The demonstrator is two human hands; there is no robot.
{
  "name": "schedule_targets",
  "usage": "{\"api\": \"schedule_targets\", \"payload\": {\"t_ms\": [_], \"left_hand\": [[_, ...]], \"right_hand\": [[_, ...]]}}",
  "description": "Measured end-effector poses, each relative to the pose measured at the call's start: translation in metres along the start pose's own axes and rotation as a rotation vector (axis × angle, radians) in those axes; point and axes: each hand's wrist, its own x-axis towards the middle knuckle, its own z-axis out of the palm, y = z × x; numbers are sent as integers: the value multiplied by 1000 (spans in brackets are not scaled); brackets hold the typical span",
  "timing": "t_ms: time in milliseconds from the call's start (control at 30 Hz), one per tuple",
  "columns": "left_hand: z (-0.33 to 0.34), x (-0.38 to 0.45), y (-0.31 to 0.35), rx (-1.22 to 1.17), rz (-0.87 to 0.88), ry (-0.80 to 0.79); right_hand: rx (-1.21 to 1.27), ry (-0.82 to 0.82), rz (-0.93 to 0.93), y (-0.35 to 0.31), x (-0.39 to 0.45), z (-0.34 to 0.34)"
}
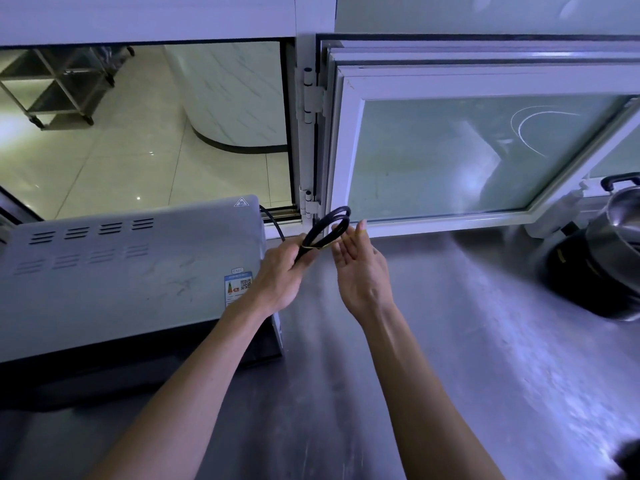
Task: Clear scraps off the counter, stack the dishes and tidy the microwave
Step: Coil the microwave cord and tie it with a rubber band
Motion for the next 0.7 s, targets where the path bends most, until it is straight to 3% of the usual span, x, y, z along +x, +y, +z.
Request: {"api": "schedule_targets", "payload": {"t_ms": [200,500,700], "left_hand": [[-2,1,3,157,65,-56],[5,4,-6,433,264,-89],[16,7,-12,606,224,-168]], "right_hand": [[-488,-98,-164,-14,0,-8],[-853,-160,-229,-30,1,-22],[-986,-159,-170,-38,12,-34]]}}
